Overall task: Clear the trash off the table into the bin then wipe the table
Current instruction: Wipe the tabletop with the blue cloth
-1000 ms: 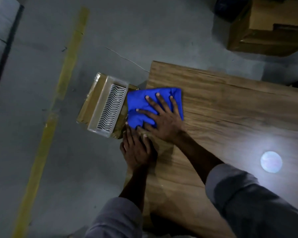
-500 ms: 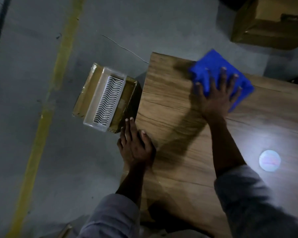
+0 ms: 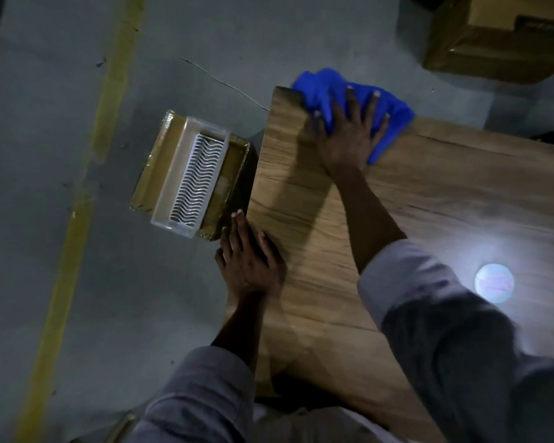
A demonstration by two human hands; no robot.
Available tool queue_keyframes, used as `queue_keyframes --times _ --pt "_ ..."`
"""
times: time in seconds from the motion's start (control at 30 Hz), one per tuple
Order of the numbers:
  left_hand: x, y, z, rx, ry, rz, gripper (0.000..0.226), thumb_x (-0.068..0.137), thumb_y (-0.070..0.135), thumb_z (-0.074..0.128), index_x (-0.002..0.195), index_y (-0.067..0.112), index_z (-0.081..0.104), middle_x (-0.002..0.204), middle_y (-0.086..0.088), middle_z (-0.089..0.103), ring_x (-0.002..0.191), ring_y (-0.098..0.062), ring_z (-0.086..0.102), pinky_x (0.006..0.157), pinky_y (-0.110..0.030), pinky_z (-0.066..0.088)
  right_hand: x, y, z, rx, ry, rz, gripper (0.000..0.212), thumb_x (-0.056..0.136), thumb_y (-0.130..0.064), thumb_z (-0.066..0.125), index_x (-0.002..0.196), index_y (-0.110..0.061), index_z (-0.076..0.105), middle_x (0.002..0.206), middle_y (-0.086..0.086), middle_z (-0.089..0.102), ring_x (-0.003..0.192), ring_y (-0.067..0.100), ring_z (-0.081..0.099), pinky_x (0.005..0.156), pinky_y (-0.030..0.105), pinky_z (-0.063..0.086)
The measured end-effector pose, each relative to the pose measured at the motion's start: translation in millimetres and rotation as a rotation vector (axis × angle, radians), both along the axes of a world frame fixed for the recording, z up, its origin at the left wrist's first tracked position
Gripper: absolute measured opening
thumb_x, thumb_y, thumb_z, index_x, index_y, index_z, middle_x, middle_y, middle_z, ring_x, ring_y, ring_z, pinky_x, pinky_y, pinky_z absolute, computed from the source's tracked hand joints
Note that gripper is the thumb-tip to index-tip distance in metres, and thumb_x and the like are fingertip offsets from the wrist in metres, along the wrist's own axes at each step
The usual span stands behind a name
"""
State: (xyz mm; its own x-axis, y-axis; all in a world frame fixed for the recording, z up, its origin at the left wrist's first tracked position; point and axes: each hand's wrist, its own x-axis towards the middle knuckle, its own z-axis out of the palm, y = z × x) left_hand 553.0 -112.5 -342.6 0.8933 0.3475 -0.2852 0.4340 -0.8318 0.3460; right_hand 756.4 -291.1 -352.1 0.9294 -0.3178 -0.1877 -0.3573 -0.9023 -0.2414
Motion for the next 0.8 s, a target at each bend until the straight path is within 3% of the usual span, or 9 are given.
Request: queue_keyframes --times 0.13,0.23,0.33,0.47,0.63,0.8 --pt "0.9 2.4 -3.9 0.037 -0.024 -0.011 0.059 0.103 0.045 0.033 0.157 0.021 0.029 0.159 -0.003 0.039 0.145 -0.026 0.037 0.112 -0.050 0.034 10.7 30.6 2.4 0.038 0.011 0.253 0.061 0.098 -0.071 0.025 0.154 -0.047 0.032 0.169 -0.011 0.018 0.157 0.036 -0.001 0.121 0.062 -0.007" --pt "-1.6 2.4 -2.8 0.024 -0.074 -0.012 0.057 0.103 0.044 0.035 0.156 0.021 0.033 0.161 -0.001 0.037 0.147 -0.023 0.035 0.113 -0.049 0.031 -15.1 40.2 -1.7 0.017 -0.030 0.437 0.058 0.099 -0.069 0.027 0.153 -0.047 0.034 0.167 -0.013 0.021 0.157 0.036 0.004 0.122 0.064 0.000" --pt "-9.2 5.8 1.2 -0.064 -0.245 -0.018 0.050 0.104 0.036 0.041 0.152 0.021 0.042 0.161 -0.002 0.036 0.147 -0.021 0.035 0.117 -0.045 0.026 -66.1 55.8 -5.3 0.000 -0.077 0.560 0.055 0.099 -0.067 0.032 0.151 -0.048 0.039 0.165 -0.014 0.029 0.156 0.033 0.012 0.121 0.062 0.009" --pt "-18.2 19.1 7.8 -0.165 -0.414 -0.110 0.054 0.098 0.028 0.043 0.149 0.011 0.048 0.162 -0.011 0.034 0.152 -0.025 0.028 0.121 -0.048 0.022 -139.2 76.8 -1.1 0.002 -0.017 0.651 0.058 0.095 -0.062 0.034 0.150 -0.047 0.041 0.166 -0.014 0.027 0.157 0.031 0.011 0.122 0.058 0.009" --pt "-64.2 44.9 8.8 -0.096 -0.351 -0.461 0.077 0.077 0.035 0.052 0.150 0.013 0.047 0.162 -0.008 0.036 0.154 -0.033 0.020 0.123 -0.057 0.016 -232.5 98.1 5.4 -0.062 0.050 0.700 0.070 0.086 -0.047 0.030 0.152 -0.028 0.046 0.164 -0.013 0.030 0.156 0.030 0.015 0.120 0.051 0.003" --pt "-150.0 81.9 16.7 -0.120 -0.198 -0.557 0.086 0.067 0.025 0.065 0.150 0.010 0.046 0.154 -0.011 0.048 0.153 -0.033 0.022 0.120 -0.052 0.022 -318.5 117.7 15.6 0.017 0.088 0.731 0.068 0.082 -0.044 0.045 0.149 -0.031 0.049 0.163 -0.014 0.032 0.155 0.030 0.020 0.120 0.051 0.008"
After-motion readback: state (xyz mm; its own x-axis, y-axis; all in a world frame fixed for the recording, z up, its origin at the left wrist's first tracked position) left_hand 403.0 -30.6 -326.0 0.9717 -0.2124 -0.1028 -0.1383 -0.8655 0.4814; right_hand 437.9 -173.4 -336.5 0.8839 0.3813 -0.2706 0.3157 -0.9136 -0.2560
